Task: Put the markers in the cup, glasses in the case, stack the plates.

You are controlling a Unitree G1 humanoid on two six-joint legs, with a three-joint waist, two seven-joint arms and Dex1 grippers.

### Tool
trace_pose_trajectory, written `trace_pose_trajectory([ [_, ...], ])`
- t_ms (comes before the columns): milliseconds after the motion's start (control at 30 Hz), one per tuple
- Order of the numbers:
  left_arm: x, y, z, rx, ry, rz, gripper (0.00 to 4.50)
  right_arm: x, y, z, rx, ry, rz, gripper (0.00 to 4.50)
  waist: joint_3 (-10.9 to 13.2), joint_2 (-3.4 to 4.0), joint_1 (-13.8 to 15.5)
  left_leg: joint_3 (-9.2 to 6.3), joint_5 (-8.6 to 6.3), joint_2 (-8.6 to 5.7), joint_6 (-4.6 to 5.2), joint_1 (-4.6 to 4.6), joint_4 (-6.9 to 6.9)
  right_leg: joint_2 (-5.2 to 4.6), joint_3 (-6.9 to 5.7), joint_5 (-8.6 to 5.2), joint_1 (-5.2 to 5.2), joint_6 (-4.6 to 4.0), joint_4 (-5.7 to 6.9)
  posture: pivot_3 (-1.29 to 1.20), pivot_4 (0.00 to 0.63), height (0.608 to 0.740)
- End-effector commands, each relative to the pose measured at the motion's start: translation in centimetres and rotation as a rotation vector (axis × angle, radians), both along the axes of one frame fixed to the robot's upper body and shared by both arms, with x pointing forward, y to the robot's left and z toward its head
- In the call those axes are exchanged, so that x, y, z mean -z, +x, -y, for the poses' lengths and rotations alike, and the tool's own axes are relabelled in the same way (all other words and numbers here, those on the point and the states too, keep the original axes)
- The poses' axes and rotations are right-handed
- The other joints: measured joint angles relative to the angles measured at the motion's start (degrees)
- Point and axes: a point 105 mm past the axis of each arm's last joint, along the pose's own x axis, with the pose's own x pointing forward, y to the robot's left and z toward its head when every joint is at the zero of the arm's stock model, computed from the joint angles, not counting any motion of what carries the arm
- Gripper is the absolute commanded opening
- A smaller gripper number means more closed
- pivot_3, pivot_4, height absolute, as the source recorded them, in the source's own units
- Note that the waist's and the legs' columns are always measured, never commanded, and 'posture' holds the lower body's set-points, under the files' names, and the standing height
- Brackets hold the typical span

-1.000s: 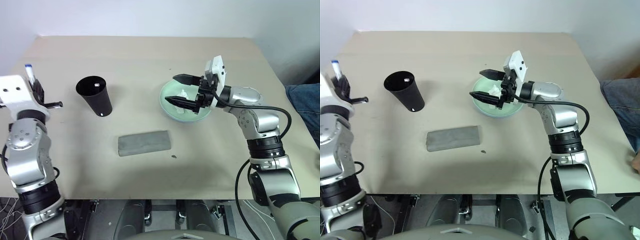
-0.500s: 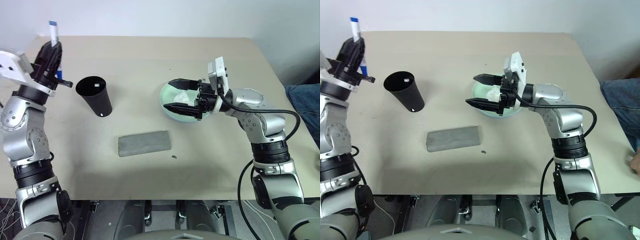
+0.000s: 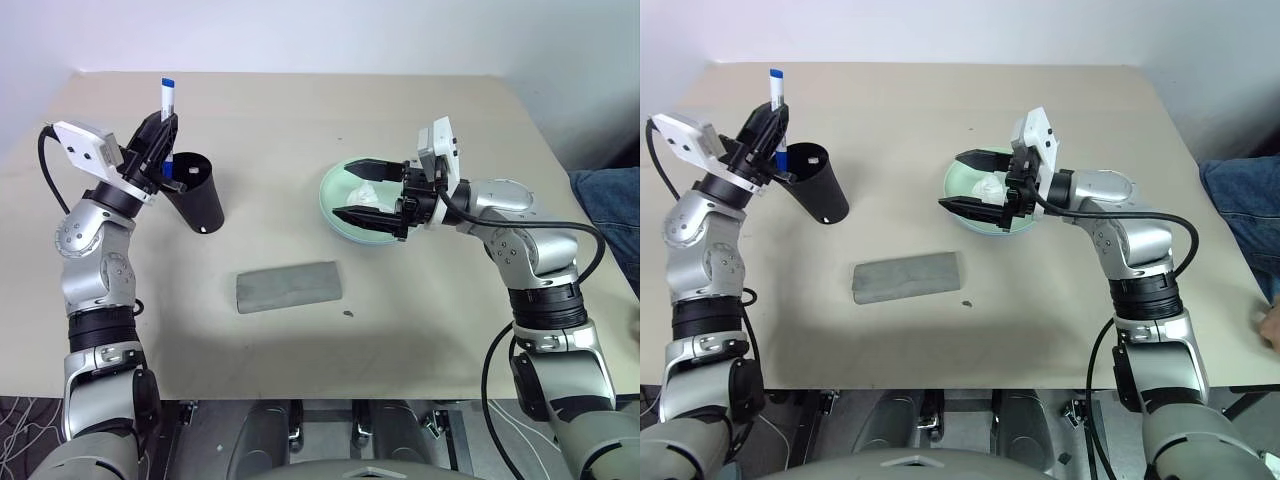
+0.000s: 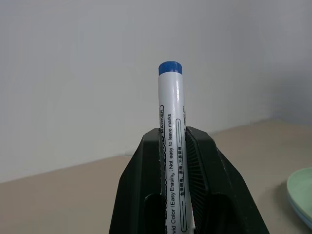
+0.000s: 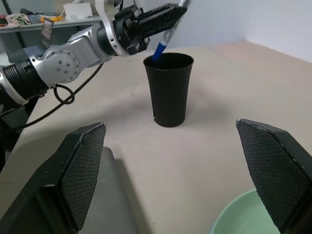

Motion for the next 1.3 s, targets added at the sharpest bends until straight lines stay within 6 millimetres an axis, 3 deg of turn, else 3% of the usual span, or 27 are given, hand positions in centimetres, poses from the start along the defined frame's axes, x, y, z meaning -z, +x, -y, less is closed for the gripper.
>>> trace_pose_trajectory([
  [33,-1.0,-0.1,0.1,-0.013,0.026,0.053,0.3,-1.2,-0.4,0.1,0.003,0.001,0.066,4.5,0.0,0.0,0.0,0.0,0.01,0.0,-0.01,0.0,0.0,0.0,0.0,0.0,0.0,0.0,0.0,0.0,0.15,0.681],
  [200,-0.2,0.0,-0.3,-0.027,0.022,0.038,0.3,-1.2,-0.2,0.1,0.014,-0.001,0.073,4.5,0.0,0.0,0.0,0.0,0.01,0.0,-0.01,0.0,0.0,0.0,0.0,0.01,0.0,0.01,0.0,0.0,0.15,0.681],
  [633,-0.2,-0.3,-0.4,-0.039,0.012,0.042,4.47,-1.3,-0.1,0.2,0.03,-0.004,0.083,4.5,0.0,0.0,0.0,0.0,0.03,0.0,-0.02,0.0,0.02,-0.01,0.0,0.02,0.01,0.03,0.0,0.0,0.15,0.681],
  [800,-1.4,-2.0,-0.7,-0.024,0.006,0.046,4.47,-1.5,0.0,0.2,0.029,0.013,0.08,4.5,0.0,0.0,-0.1,0.0,0.13,0.0,-0.19,0.0,0.01,-0.02,0.0,0.02,0.01,0.03,0.0,0.0,0.15,0.681],
  [1033,-3.0,-8.0,-1.9,0.113,0.077,-0.068,4.47,-1.4,0.5,0.4,0.04,0.031,0.073,4.5,0.0,0.04,-0.5,-0.01,0.11,0.07,-0.23,0.01,-0.02,0.0,0.06,0.02,-0.05,0.03,0.0,0.0,0.15,0.681],
  [1167,-1.4,-11.0,-3.7,0.107,0.125,-0.178,4.47,-1.4,0.5,0.1,0.023,0.047,0.065,4.5,0.0,0.08,-0.3,-0.04,-0.07,0.08,-0.24,0.04,-0.02,0.01,0.07,0.0,-0.05,0.0,-0.01,0.0,0.15,0.681],
  [1300,1.7,-12.8,-2.9,0.172,0.167,-0.263,4.47,-0.8,0.6,0.8,0.001,0.04,0.047,4.5,0.1,0.11,0.0,-0.1,-0.12,0.09,-0.17,0.04,-0.02,0.02,0.04,-0.08,-0.07,-0.26,-0.24,0.0,0.15,0.681],
])
